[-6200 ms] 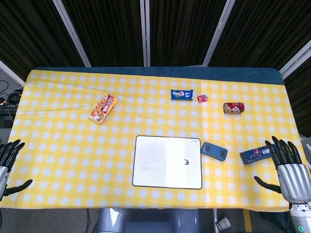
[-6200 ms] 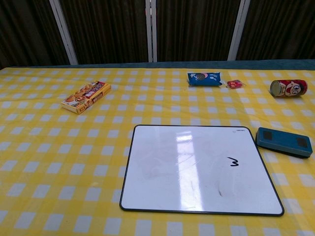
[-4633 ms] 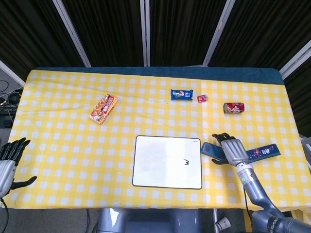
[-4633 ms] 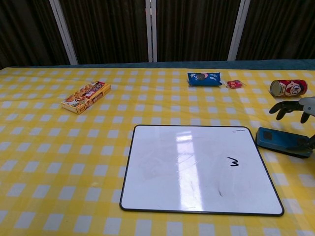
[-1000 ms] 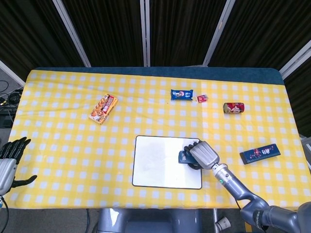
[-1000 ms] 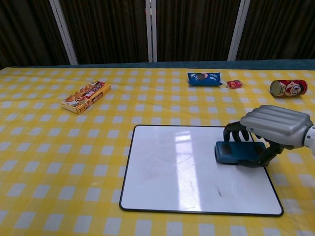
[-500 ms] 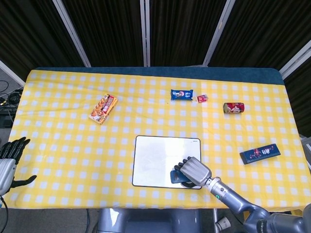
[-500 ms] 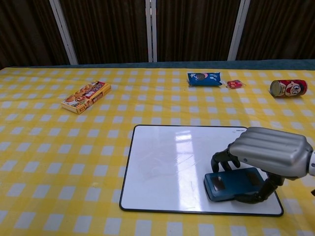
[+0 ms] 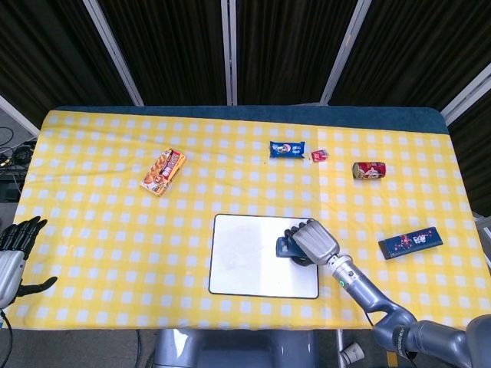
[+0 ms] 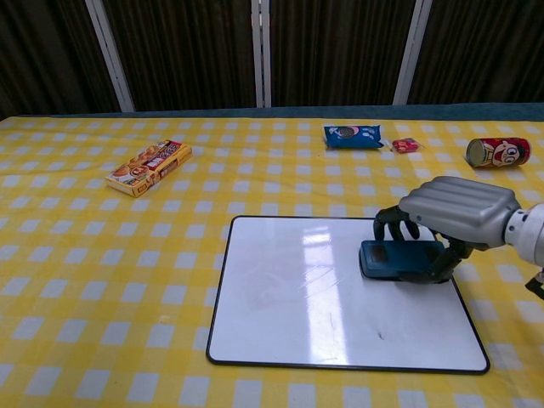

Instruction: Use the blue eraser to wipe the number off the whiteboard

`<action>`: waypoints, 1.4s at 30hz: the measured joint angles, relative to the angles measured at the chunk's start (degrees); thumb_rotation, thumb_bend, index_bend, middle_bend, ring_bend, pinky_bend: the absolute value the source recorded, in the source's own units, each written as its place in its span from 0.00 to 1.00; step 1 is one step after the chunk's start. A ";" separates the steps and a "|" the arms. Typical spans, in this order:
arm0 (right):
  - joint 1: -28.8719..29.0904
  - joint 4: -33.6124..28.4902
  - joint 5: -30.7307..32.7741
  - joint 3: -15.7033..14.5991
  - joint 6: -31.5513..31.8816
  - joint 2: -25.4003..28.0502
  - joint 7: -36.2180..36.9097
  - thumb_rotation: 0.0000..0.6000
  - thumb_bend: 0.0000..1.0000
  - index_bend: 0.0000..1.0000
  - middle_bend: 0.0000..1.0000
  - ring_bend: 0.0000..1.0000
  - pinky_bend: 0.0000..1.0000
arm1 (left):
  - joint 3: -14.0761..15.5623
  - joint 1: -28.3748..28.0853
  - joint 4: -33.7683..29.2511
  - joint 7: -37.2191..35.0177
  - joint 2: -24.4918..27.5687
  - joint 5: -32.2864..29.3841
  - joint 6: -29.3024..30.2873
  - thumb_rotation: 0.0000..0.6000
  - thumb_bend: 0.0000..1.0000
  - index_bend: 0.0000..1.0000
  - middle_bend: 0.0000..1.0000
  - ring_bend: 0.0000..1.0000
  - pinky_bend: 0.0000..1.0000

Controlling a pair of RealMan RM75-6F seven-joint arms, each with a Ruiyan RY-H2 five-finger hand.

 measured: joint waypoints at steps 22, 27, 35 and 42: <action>-1.71 7.40 1.21 1.65 4.58 2.57 6.72 1.00 0.51 0.53 0.57 0.47 0.52 | 0.36 0.11 -0.44 -0.04 0.17 0.71 0.18 1.00 0.00 0.00 0.00 0.00 0.00; -2.61 11.89 1.33 0.82 4.56 1.36 8.96 1.00 0.30 0.37 0.41 0.33 0.33 | 0.33 -0.13 -0.59 0.21 0.11 0.56 -0.26 1.00 0.00 0.00 0.00 0.00 0.00; -4.02 8.39 4.14 0.91 3.47 3.34 6.74 1.00 0.00 0.00 0.00 0.00 0.00 | 0.36 -0.28 -0.76 -0.03 0.30 0.53 -0.54 1.00 0.00 0.00 0.00 0.00 0.00; -7.90 -3.70 3.64 0.83 10.17 11.21 6.20 1.00 0.00 0.00 0.00 0.00 0.00 | 0.67 0.32 -1.06 -1.86 1.20 2.15 1.06 1.00 0.00 0.00 0.00 0.00 0.00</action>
